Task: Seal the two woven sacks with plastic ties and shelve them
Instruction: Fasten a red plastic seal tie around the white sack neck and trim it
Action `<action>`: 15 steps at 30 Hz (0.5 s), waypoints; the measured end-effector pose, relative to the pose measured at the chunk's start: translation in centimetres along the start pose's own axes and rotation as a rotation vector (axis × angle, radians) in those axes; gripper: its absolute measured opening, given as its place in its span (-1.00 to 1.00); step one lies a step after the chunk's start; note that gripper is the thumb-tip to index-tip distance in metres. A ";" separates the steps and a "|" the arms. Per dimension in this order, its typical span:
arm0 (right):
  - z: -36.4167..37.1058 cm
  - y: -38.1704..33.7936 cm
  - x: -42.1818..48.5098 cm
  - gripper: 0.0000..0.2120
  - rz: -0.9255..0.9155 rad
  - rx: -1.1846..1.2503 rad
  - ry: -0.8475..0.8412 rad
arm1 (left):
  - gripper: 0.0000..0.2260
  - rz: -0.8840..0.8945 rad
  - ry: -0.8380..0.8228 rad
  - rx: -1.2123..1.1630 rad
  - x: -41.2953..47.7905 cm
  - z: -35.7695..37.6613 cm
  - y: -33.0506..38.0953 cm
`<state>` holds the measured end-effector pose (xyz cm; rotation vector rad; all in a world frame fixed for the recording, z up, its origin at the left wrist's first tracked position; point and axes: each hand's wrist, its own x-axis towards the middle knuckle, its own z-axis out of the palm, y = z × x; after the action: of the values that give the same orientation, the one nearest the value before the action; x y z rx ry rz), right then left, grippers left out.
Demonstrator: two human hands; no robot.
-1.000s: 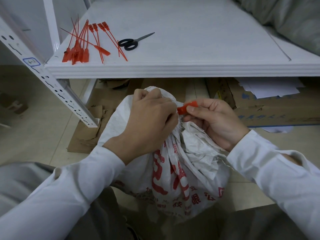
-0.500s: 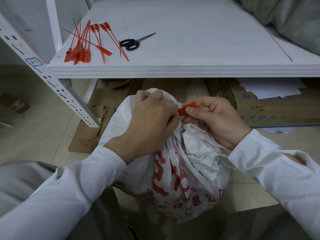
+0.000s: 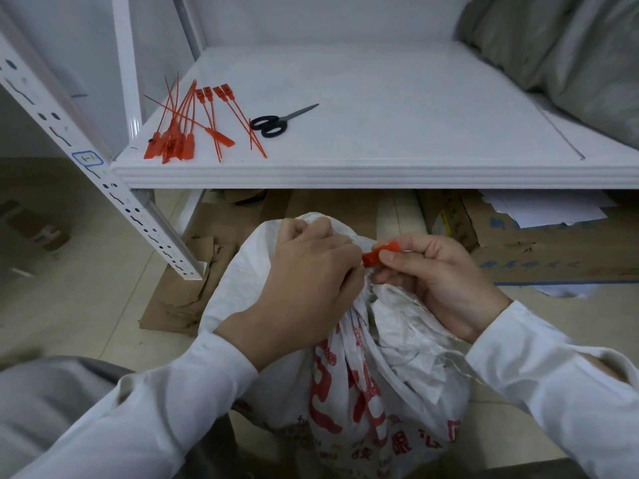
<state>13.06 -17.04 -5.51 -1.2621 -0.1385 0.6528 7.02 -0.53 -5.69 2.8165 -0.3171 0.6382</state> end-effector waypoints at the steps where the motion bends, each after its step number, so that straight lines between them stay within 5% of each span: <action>1: 0.0 0.0 0.0 -0.78 0.005 0.003 0.006 | -0.72 -0.002 0.005 -0.008 0.0 0.0 0.0; 15: 0.1 0.2 -0.2 -0.72 0.034 0.013 0.010 | -0.70 -0.036 -0.020 -0.013 0.0 0.1 0.0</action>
<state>12.81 -17.04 -5.60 -1.2575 -0.1049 0.6757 7.04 -0.58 -5.74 2.8104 -0.2726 0.5990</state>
